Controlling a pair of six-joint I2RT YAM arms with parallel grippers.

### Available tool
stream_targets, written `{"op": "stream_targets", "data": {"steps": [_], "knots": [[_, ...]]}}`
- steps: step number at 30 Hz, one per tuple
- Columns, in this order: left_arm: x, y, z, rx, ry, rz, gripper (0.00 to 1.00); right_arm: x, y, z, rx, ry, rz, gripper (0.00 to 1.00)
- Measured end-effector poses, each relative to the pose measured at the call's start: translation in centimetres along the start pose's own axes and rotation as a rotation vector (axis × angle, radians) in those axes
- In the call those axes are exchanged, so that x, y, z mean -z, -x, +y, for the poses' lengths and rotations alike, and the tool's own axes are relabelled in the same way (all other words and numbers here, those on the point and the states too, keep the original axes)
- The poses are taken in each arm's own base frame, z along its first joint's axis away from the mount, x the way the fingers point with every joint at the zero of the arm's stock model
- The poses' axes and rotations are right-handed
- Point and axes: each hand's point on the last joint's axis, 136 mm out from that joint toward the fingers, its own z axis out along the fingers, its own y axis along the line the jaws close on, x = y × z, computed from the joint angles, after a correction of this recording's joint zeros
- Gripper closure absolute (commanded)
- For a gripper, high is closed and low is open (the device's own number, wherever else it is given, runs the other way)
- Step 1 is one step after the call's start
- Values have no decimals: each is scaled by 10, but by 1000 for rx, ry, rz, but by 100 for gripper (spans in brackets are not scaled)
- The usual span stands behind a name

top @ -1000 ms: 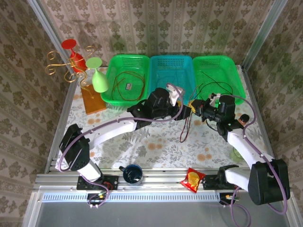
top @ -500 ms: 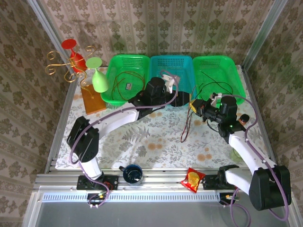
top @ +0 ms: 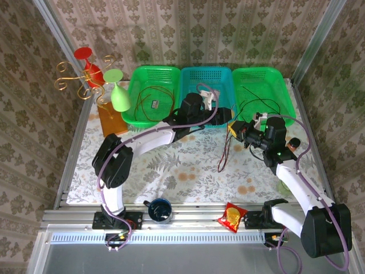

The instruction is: Untangle the cables

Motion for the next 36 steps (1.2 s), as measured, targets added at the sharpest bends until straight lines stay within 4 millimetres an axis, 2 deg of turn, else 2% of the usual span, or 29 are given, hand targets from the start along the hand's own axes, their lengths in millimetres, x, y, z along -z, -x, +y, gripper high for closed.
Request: {"op": "stream_targets", "data": {"steps": [2, 4, 5, 8, 14, 27, 36], "knots": [[0, 4, -6, -5, -20, -12, 72, 0, 0, -1, 0, -3, 1, 100], [0, 7, -9, -5, -34, -25, 73, 0, 0, -1, 1, -3, 1, 100], [0, 8, -10, -5, -37, -29, 71, 0, 0, -1, 1, -2, 1, 100], [0, 10, -12, -5, -45, -37, 55, 2, -1, 1, 6, 0, 0, 100], [0, 8, -9, -3, -31, -30, 48, 3, -2, 1, 10, -2, 0, 100], [-3, 0, -10, 2, -31, -10, 48, 4, -3, 1, 11, -6, -2, 100], [-9, -9, -5, 10, -28, 13, 45, 4, -3, 1, 14, -6, -2, 100]]}}
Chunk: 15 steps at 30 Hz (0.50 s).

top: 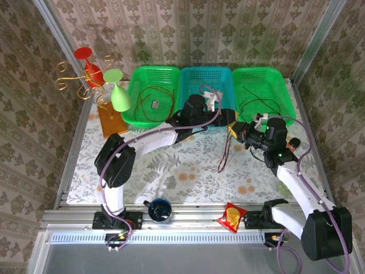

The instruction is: Untangle the cables

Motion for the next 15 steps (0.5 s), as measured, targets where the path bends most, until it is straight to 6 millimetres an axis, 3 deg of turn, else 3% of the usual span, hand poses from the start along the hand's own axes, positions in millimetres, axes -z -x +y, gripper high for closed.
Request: {"op": "stream_targets", "data": {"steps": [2, 9, 15], "knots": [[-1, -1, 1, 1, 2, 2, 39, 0, 0, 0, 0, 0, 0, 100], [-1, -1, 1, 10, 1, 0, 49, 0, 0, 0, 0, 0, 1, 100], [-1, -1, 1, 14, -2, 0, 50, 0, -2, -7, -3, -13, 5, 100]]}}
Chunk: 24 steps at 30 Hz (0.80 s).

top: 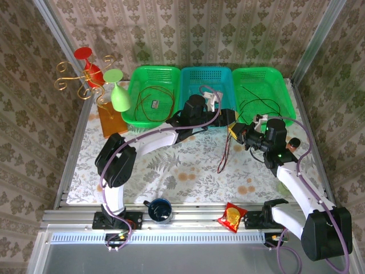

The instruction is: Untangle the cables

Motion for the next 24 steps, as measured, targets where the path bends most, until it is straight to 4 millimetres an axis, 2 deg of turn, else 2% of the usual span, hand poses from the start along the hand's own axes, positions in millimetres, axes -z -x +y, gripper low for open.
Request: {"op": "stream_targets", "data": {"steps": [10, 16, 21, 24], "knots": [[0, 1, -1, 12, -8, 0, 58, -5, 0, -9, -7, -23, 15, 100], [0, 5, -6, 19, -31, -15, 92, -6, -1, -12, -5, -33, 18, 100], [2, 7, -3, 19, -40, -35, 100, -4, -2, -13, -9, -40, 19, 100], [4, 2, 9, 28, -22, -33, 99, -1, -4, -12, -7, -40, 19, 100]]}}
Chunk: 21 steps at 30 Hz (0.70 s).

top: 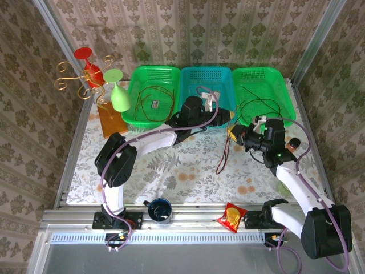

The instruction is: Untangle the cables

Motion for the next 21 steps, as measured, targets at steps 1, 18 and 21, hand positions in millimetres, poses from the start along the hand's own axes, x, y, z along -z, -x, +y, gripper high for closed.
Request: {"op": "stream_targets", "data": {"steps": [1, 18, 21], "knots": [[1, -1, 4, 4, 8, 1, 93, 1, 0, 0, 1, 0, 0, 100], [-1, -18, -3, 18, -26, 48, 58, 1, -2, -4, 7, -28, 9, 100], [4, -20, 2, 20, -7, 44, 53, 2, -3, -6, 11, -35, 12, 100]]}}
